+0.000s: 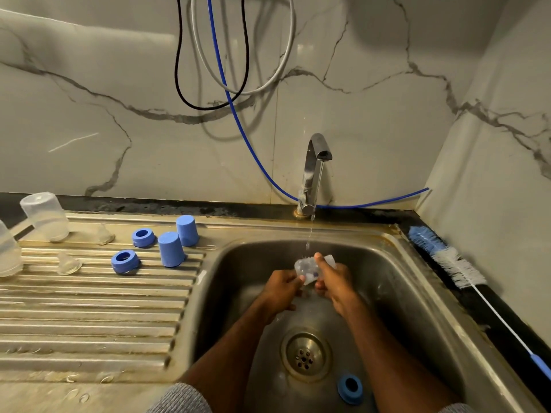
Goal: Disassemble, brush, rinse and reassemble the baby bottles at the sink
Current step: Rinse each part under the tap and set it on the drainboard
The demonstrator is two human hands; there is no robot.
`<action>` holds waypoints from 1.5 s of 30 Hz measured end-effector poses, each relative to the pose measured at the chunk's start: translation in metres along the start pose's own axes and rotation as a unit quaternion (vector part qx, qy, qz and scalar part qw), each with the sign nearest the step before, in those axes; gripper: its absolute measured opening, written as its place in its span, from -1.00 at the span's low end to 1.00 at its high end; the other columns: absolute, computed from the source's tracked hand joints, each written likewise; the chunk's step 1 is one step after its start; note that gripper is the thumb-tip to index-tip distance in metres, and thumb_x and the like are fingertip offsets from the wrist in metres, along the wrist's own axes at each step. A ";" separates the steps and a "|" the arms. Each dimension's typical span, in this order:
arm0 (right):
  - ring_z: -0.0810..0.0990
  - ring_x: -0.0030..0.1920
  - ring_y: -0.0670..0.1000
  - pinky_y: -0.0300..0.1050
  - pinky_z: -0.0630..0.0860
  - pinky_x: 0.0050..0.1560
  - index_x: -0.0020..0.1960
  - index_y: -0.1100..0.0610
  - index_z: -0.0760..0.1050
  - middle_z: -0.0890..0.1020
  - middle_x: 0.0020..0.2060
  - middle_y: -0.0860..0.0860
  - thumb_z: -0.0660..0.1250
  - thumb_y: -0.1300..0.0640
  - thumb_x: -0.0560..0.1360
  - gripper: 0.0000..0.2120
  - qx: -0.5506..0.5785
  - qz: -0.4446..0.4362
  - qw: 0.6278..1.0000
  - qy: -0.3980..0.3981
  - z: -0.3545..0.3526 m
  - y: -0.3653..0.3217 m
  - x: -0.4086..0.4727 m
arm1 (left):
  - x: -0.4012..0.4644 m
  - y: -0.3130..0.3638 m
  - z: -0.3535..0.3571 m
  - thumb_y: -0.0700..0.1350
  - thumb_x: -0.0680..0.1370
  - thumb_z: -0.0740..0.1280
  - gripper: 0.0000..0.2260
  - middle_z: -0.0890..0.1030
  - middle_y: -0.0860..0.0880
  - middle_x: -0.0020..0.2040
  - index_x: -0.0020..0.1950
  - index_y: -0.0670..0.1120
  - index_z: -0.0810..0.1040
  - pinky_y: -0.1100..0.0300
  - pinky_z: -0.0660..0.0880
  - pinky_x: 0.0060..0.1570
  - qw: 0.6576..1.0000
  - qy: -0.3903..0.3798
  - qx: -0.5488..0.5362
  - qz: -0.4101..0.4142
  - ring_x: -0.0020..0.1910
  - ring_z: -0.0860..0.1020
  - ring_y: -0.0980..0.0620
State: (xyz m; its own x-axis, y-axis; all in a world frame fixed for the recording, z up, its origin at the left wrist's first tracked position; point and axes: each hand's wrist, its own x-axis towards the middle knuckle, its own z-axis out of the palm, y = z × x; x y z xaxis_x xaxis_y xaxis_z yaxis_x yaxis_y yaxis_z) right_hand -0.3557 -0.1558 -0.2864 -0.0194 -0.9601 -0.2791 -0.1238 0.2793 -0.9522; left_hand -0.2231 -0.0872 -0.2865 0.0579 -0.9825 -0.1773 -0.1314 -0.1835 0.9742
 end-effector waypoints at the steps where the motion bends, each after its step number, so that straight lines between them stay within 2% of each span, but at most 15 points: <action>1: 0.56 -0.30 -0.03 -0.12 0.55 -0.24 0.03 0.10 0.55 0.64 -0.23 0.08 0.33 -0.15 0.58 -0.70 -0.015 -0.021 1.000 0.009 0.000 0.000 0.000 | 0.001 -0.002 0.000 -0.04 0.69 0.24 -0.78 0.70 -0.12 0.05 0.14 -0.10 0.62 0.09 0.57 -0.18 1.000 0.018 0.000 -0.011 0.00 0.68 0.00; 5: 0.59 -0.31 -0.08 -0.23 0.48 -0.41 0.08 0.08 0.57 0.67 -0.20 0.04 0.38 -0.17 0.54 -0.68 -0.053 -0.059 0.997 0.005 0.004 0.001 -0.001 | 0.006 -0.006 -0.002 -0.07 0.59 0.41 -0.86 0.67 -0.11 -0.08 0.01 -0.14 0.59 0.13 0.55 -0.24 0.991 0.124 0.055 -0.021 -0.20 0.62 0.05; 7: 0.62 -0.29 -0.07 -0.17 0.55 -0.34 0.06 0.06 0.59 0.69 -0.19 0.02 0.42 -0.21 0.49 -0.64 -0.074 -0.075 0.994 0.008 0.007 0.002 0.000 | 0.005 -0.007 -0.006 -0.14 0.46 0.54 -0.69 0.60 -0.03 -0.05 0.11 -0.11 0.50 0.22 0.55 -0.20 0.987 0.151 0.060 0.008 -0.16 0.57 0.11; 9: 0.68 -0.16 -0.03 -0.05 0.67 -0.16 0.07 0.01 0.57 0.70 -0.11 0.01 0.46 -0.26 0.43 -0.60 -0.095 -0.082 0.992 0.006 0.011 0.002 -0.001 | 0.004 -0.006 -0.006 -0.15 0.38 0.60 -0.47 0.56 0.03 0.05 0.25 -0.05 0.42 0.22 0.59 -0.08 0.990 0.113 0.068 0.041 -0.02 0.57 0.13; 11: 0.69 -0.08 0.02 0.04 0.70 -0.09 0.13 -0.03 0.54 0.69 -0.04 0.00 0.45 -0.28 0.42 -0.57 -0.112 -0.091 0.990 -0.007 0.016 0.001 -0.003 | 0.004 -0.007 -0.004 -0.10 0.43 0.57 -0.54 0.57 0.05 0.07 0.24 -0.01 0.45 0.12 0.63 -0.02 0.992 0.092 0.071 0.057 0.02 0.60 0.07; 14: 0.66 0.01 0.07 0.10 0.69 -0.04 0.28 -0.06 0.47 0.63 0.09 0.03 0.34 -0.30 0.50 -0.54 -0.107 -0.080 0.990 -0.040 0.018 -0.006 -0.005 | 0.003 -0.003 -0.006 -0.06 0.63 0.35 -0.87 0.65 -0.08 0.02 0.15 -0.05 0.55 -0.02 0.65 -0.08 0.994 0.099 -0.010 0.041 -0.06 0.67 -0.03; 17: 0.62 0.09 0.15 0.17 0.66 0.04 0.37 -0.04 0.39 0.58 0.19 0.13 0.26 -0.20 0.60 -0.58 -0.027 -0.037 0.996 -0.072 0.021 -0.013 -0.009 | 0.003 -0.002 -0.010 -0.07 0.67 0.27 -0.84 0.67 -0.17 0.01 0.15 -0.11 0.57 -0.10 0.64 -0.02 0.995 0.075 -0.053 0.033 -0.06 0.68 -0.11; 20: 0.60 0.15 0.19 0.25 0.61 0.14 0.41 -0.01 0.34 0.54 0.23 0.16 0.22 -0.18 0.62 -0.57 0.009 -0.006 0.997 -0.076 0.023 -0.011 -0.012 | 0.001 -0.004 -0.009 0.04 0.56 0.43 -0.72 0.68 -0.11 0.06 0.20 -0.05 0.54 -0.01 0.64 -0.02 0.999 0.010 -0.043 0.027 0.03 0.68 -0.10; 23: 0.63 0.13 0.20 0.21 0.61 0.15 0.40 0.05 0.40 0.59 0.18 0.19 0.21 -0.16 0.63 -0.57 0.075 0.055 0.990 -0.103 0.019 -0.012 -0.012 | 0.001 -0.005 -0.007 0.00 0.52 0.49 -0.69 0.67 -0.08 0.06 0.19 -0.03 0.53 0.09 0.66 -0.08 0.999 0.025 -0.020 0.033 -0.01 0.69 -0.03; 28: 0.66 0.00 0.18 0.08 0.63 -0.10 0.27 0.11 0.50 0.65 0.04 0.19 0.29 -0.06 0.61 -0.67 0.172 0.072 0.975 -0.117 0.019 -0.019 -0.017 | 0.000 0.001 -0.011 -0.05 0.65 0.30 -0.79 0.70 -0.15 0.06 0.21 -0.13 0.58 -0.02 0.65 0.03 0.988 0.034 -0.149 0.012 0.00 0.71 -0.10; 31: 0.68 0.06 0.22 0.19 0.65 0.00 0.32 0.08 0.51 0.68 0.08 0.20 0.32 -0.03 0.60 -0.66 0.182 0.059 0.967 -0.167 0.019 -0.014 -0.019 | 0.001 0.004 -0.009 0.05 0.72 0.09 -0.63 0.70 -0.21 0.07 0.27 -0.14 0.57 -0.05 0.65 0.04 0.975 0.014 -0.219 -0.031 0.05 0.69 -0.16; 35: 0.65 0.15 0.26 0.34 0.53 0.22 0.28 0.05 0.50 0.66 0.14 0.22 0.34 0.02 0.60 -0.73 0.106 0.036 0.976 -0.189 0.012 -0.014 -0.015 | 0.002 0.005 -0.010 0.09 0.74 -0.01 -0.52 0.70 -0.23 -0.03 0.26 -0.21 0.55 0.14 0.59 -0.20 0.978 -0.008 -0.201 -0.051 -0.12 0.69 -0.09; 38: 0.61 0.15 0.13 0.15 0.59 0.14 0.35 0.05 0.43 0.60 0.20 0.10 0.43 0.12 0.54 -0.59 -0.041 -0.038 0.992 -0.112 0.008 -0.013 -0.008 | 0.004 -0.001 -0.008 -0.01 0.72 0.12 -0.66 0.67 -0.22 -0.03 0.16 -0.20 0.60 0.08 0.56 -0.18 0.997 0.039 -0.061 -0.028 -0.19 0.62 -0.03; 42: 0.58 0.21 0.08 0.03 0.63 0.12 0.33 0.03 0.47 0.59 0.19 0.01 0.57 0.27 0.36 -0.40 -0.256 -0.101 0.956 -0.102 0.008 -0.009 -0.007 | 0.011 -0.008 -0.009 -0.18 0.64 0.24 -0.80 0.64 -0.11 0.04 0.21 -0.06 0.59 0.16 0.53 -0.31 0.993 0.097 0.065 -0.018 -0.12 0.60 -0.01; 45: 0.61 0.16 0.04 0.04 0.61 0.16 0.25 0.00 0.51 0.64 0.12 -0.01 0.61 0.23 0.31 -0.43 -0.326 -0.136 0.934 -0.059 0.010 -0.005 -0.009 | 0.013 -0.007 -0.011 -0.26 0.61 0.21 -0.74 0.64 -0.15 0.11 0.23 -0.08 0.58 -0.05 0.60 -0.01 0.989 0.129 0.071 -0.027 0.04 0.62 -0.16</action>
State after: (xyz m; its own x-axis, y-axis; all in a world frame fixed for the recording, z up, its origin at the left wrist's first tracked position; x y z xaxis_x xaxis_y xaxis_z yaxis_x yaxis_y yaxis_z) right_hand -0.3450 -0.1484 -0.2798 0.2050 -0.9750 -0.0853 -0.6862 -0.0810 -0.7228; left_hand -0.2104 -0.0984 -0.2943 0.3167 -0.9335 -0.1682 -0.2584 -0.2556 0.9316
